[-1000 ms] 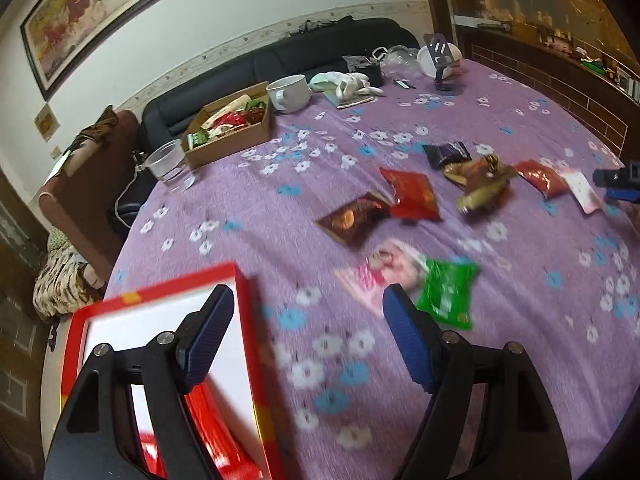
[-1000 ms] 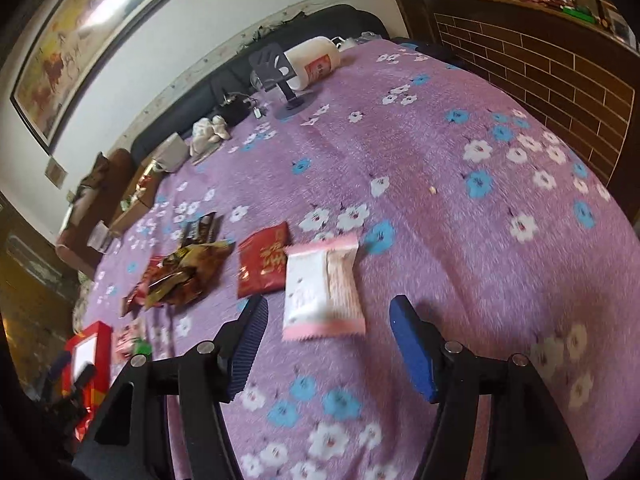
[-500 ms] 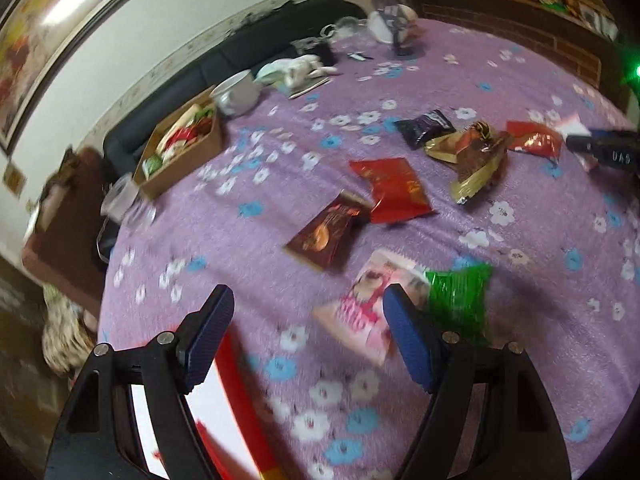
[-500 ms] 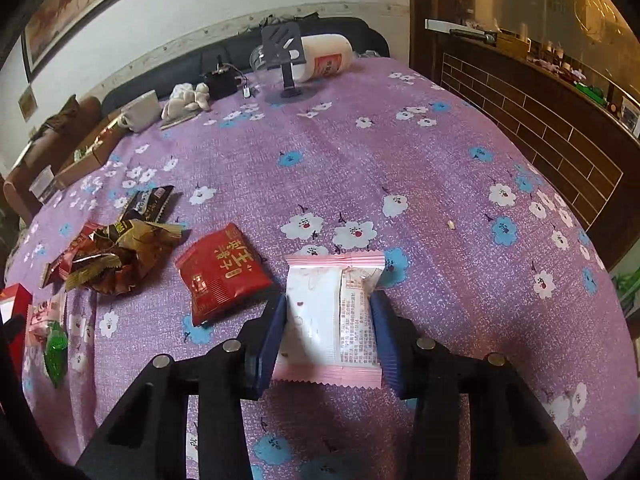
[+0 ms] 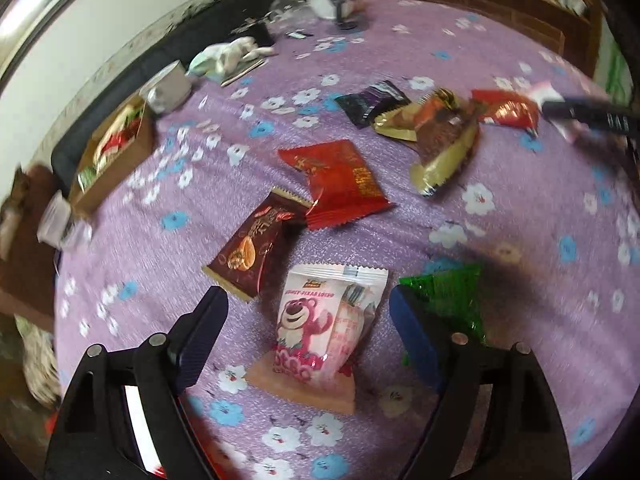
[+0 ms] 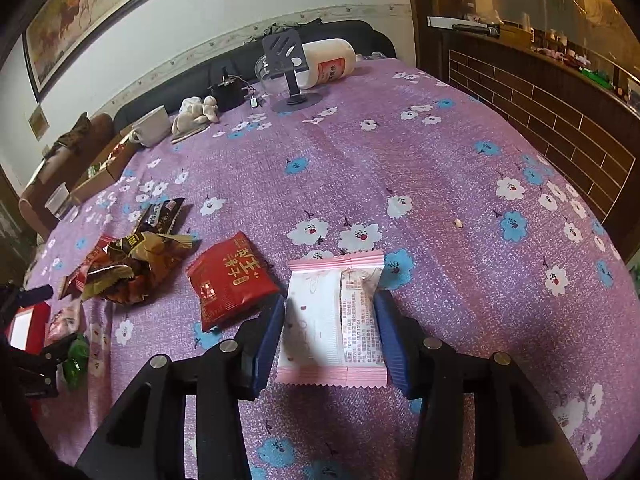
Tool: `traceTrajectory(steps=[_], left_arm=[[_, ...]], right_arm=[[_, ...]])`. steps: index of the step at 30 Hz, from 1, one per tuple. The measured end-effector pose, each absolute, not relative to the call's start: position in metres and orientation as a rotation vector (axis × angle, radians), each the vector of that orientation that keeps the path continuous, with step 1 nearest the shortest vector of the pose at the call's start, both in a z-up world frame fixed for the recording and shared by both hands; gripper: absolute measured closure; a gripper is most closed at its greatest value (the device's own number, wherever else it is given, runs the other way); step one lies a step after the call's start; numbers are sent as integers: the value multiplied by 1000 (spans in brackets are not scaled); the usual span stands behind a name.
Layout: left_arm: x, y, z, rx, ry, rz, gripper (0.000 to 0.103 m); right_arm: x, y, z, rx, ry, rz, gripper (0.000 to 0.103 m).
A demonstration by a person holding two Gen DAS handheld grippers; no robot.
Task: Organize snacks
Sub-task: 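Grasp the pink Lotso biscuit with the left tool while the right tool grasps a white pastry pack, then drop the Lotso biscuit and white pastry pack into the tray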
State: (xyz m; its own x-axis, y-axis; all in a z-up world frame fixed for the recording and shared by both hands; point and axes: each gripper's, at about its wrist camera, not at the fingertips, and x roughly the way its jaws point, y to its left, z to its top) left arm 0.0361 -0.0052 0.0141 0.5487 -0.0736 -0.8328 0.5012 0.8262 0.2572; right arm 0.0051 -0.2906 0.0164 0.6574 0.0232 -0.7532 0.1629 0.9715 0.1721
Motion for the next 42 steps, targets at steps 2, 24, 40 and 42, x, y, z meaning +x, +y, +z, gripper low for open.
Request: traceTrajectory(steps=[2,24,40,42], left_arm=[[38,2,14,397,973,-371,42],[-83,33,58,138,854,-301,61],[-148,131,74,-7,754,-172,61],[-151,147,74,-34,747,-149,61]], right_arm=[[4,-292,16,242,849,-76,52],[-23,-278,20,259,882,-10,69],[-51,-168,42,453,947,376,90],[-51,-151,46,443,958,407,98]])
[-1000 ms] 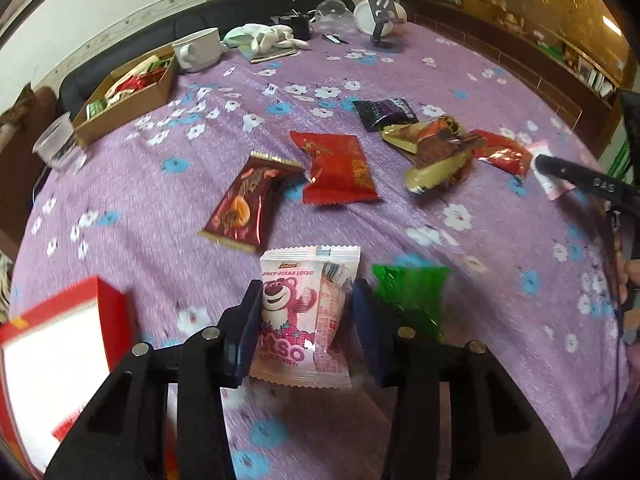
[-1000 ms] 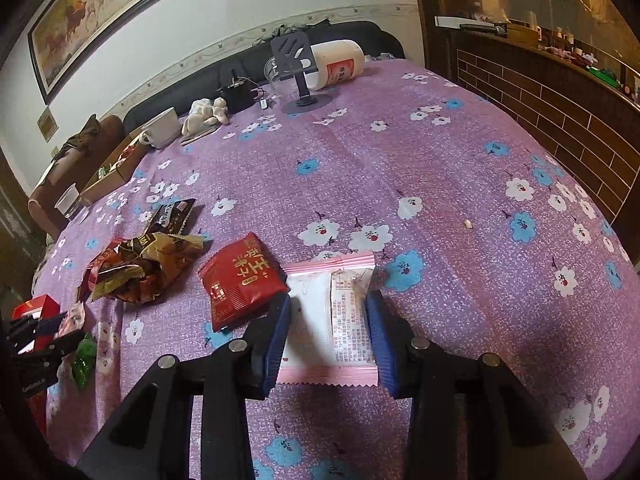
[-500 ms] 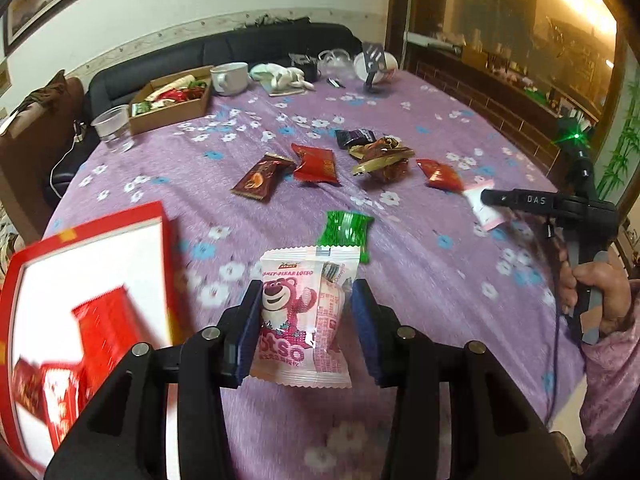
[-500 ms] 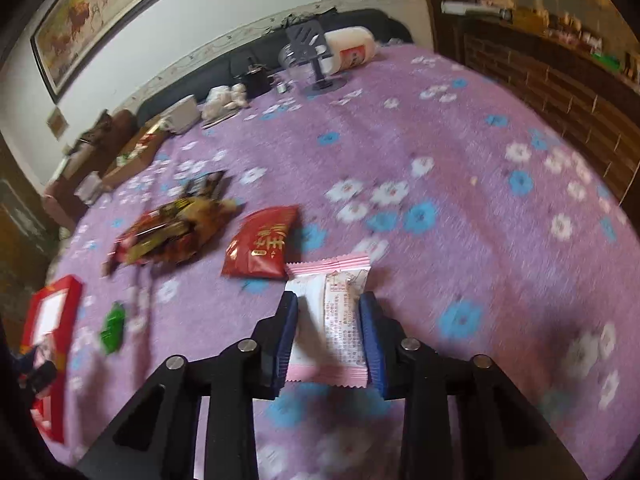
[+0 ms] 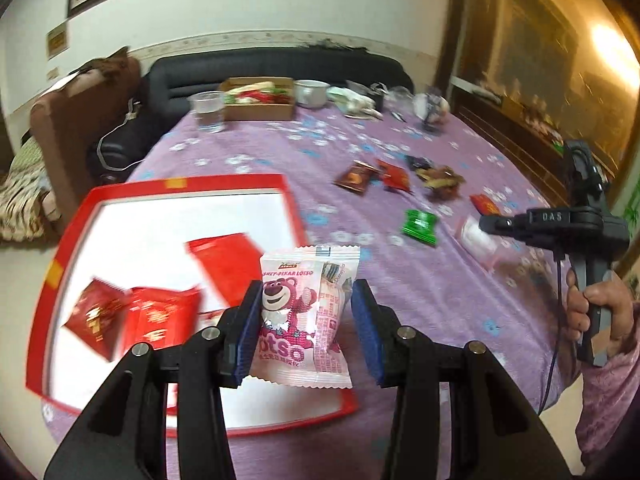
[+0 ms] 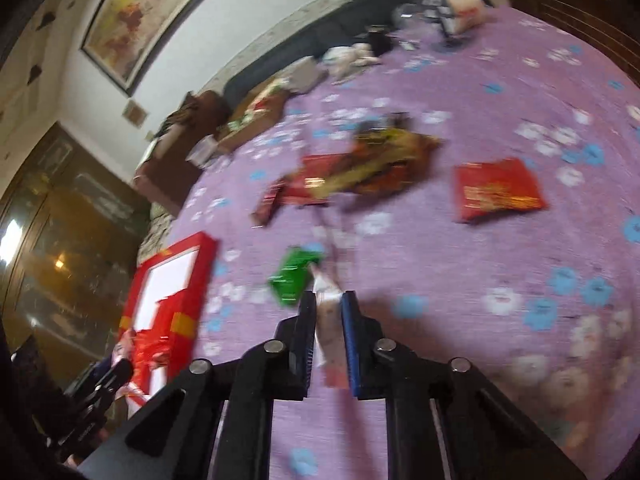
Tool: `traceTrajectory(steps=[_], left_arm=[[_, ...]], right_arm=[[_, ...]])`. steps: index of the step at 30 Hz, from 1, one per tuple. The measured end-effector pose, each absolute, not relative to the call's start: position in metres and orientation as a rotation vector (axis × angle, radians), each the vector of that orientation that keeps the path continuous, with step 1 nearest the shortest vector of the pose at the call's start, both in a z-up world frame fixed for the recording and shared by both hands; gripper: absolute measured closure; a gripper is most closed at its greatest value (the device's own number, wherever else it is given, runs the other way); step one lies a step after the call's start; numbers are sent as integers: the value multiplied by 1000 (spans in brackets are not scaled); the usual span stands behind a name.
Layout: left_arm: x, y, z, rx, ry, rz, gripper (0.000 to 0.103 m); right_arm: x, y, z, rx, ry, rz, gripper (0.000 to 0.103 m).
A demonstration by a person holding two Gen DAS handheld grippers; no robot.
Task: Organize snacks
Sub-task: 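Drop the Lotso biscuit and white pastry pack into the tray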
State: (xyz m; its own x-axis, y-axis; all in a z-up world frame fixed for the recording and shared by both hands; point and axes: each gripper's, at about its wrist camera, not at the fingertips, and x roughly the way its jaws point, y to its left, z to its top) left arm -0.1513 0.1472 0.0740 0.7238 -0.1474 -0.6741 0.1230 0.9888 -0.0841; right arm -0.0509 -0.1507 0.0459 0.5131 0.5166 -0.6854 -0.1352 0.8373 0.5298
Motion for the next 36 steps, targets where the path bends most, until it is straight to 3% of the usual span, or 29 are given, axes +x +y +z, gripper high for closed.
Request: traceTrajectory(steps=[7,8,9,11,14,18,19,21,25,31,36], left_arm=[[-160,171,74,-71,714,-137,61],[-160,172,74,-74,712,-139,61],[-160,173,74,-76,709,-142,61],[-161,174,74,-80,705,-148,61],[-162,175,72,-91,708,-151,61],[-164,175,71,-95,711,-160,61],[-164,175,71,-93,710,-161,61],[-166,176,71,-93,711,-162,61],[-167,181,71,-104,710,-166,61],[-165,193,69,-128,704,-161,61],[-165,214,67,-150,699,-121,61]], right_arm=[[-55,-110,32,253,1007,331,92],[-56,-111,35,250,1001,332,81],[-58,-112,36,244,998,326,57],[-59,-109,39,182,998,301,27],[-61,-98,39,86,984,296,27],[-55,-71,15,-84,1038,252,35],[-61,-61,15,-166,977,229,37],[-64,-59,17,-158,964,244,62],[-65,-77,22,-82,973,224,66],[-67,-123,50,259,957,348,65],[-62,-94,68,372,924,492,66]])
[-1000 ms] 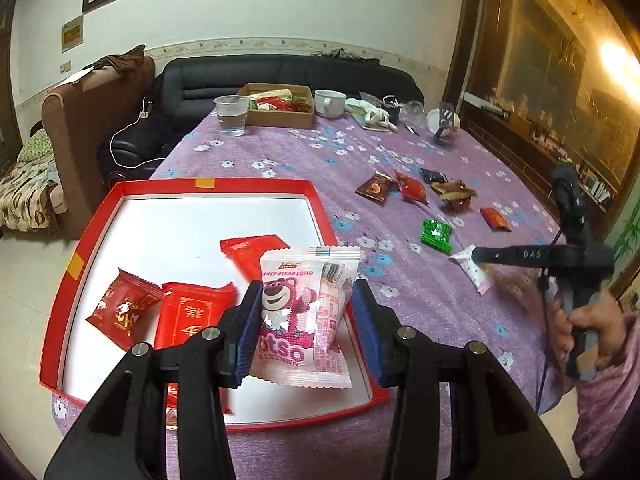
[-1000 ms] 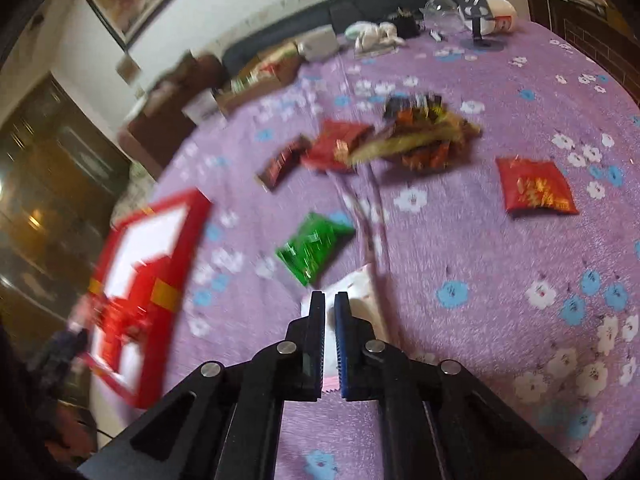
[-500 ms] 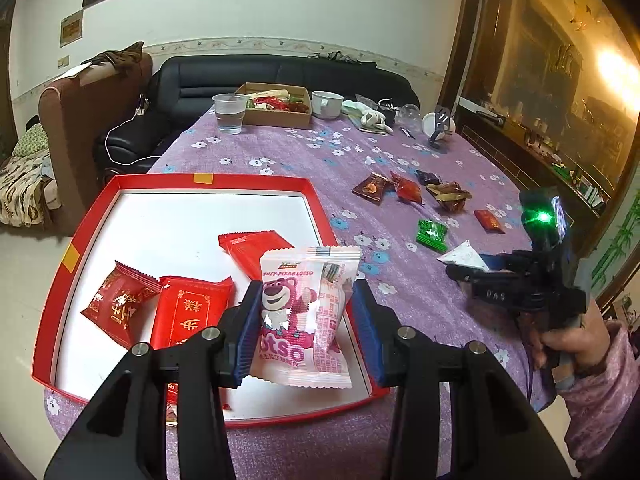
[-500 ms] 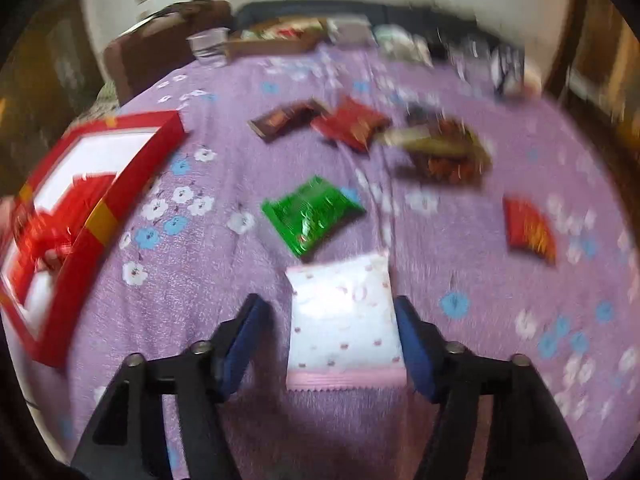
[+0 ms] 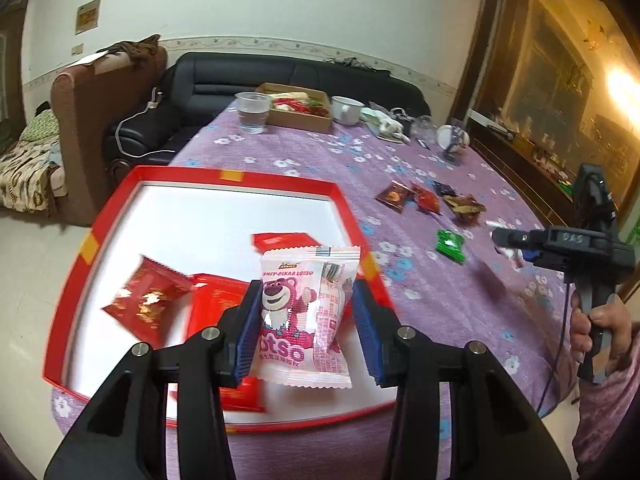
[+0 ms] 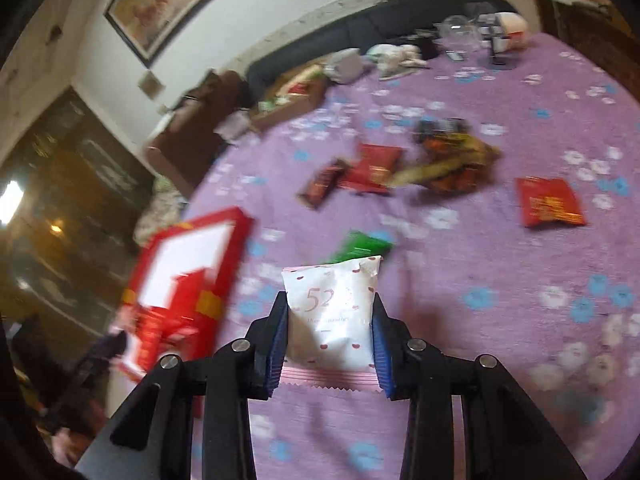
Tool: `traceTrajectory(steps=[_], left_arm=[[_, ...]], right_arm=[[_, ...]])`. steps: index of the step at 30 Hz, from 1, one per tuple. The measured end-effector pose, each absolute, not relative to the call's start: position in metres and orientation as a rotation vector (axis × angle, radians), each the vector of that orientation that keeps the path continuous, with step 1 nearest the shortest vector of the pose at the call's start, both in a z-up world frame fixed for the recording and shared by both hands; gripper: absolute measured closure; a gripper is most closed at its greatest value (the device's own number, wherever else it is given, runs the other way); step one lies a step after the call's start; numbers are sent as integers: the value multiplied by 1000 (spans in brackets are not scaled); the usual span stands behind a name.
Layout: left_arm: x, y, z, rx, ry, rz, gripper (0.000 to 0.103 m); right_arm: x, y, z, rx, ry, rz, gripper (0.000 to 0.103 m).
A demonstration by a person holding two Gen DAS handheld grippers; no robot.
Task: Organize snacks
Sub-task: 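Drop the Lotso biscuit and white pastry pack into the tray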
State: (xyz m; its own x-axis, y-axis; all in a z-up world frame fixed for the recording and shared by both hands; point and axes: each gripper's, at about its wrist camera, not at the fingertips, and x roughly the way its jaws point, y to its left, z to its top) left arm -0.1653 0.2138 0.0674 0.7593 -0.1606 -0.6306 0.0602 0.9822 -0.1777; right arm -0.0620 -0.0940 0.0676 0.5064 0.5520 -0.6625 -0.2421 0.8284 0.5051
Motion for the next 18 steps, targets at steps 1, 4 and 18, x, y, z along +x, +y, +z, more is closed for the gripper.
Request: traceTrajectory(steps=[1,4,18], left_arm=[[-166,219,67,-154,699,-110,61],[-167,236,68,-158,698,-67,61],[-148,264,47,-147,777,40,60]], right_arm=[[-61,-83,68,376,918,518,66],[-55,-36,69,350,928,603,66],[-35,118,44,328,1022,841,62]])
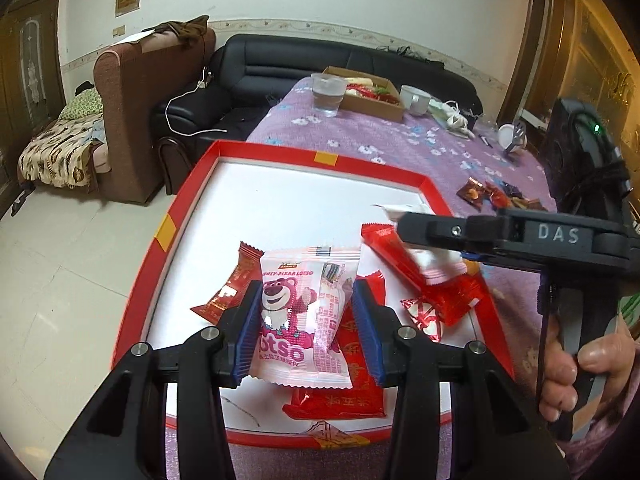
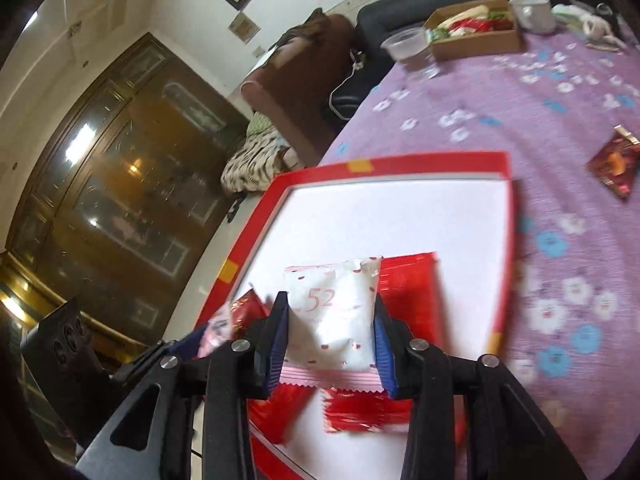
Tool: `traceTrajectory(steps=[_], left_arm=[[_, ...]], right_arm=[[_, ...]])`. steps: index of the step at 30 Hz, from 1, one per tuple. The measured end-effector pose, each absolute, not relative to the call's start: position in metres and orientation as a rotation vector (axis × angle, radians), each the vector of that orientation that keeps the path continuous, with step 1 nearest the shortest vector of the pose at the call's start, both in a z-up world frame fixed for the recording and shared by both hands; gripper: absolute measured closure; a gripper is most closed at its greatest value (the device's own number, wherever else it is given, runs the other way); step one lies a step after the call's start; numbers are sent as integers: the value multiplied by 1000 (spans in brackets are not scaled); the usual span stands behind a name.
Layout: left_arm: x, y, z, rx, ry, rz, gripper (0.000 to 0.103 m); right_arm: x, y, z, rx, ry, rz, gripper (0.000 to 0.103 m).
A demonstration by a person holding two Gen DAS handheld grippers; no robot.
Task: Organize snacks
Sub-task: 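Drop the Lotso biscuit and white pastry pack into the tray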
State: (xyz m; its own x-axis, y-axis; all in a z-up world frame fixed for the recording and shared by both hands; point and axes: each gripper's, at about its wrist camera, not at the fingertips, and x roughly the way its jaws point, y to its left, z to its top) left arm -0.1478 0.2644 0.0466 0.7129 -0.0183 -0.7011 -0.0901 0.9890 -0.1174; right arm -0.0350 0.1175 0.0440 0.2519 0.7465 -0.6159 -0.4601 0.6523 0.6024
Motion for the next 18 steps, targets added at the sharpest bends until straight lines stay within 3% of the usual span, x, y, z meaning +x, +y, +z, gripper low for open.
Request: traceTrajectory(steps=[2,3,7,18], left_arm=[[-146,263,46,-149,782,58,59],[-146,263,46,-152,784,64,57],[-147,259,52,-158,768,80,43],[-140,186,59,-61,784,-50,43]], right_arm=[[-36,116,45,356,1021,862,61],[-36,112,45,378,1018,876,55],[-34,80,53,438,931,859,46],[-23,-67,45,573,832,622,42]])
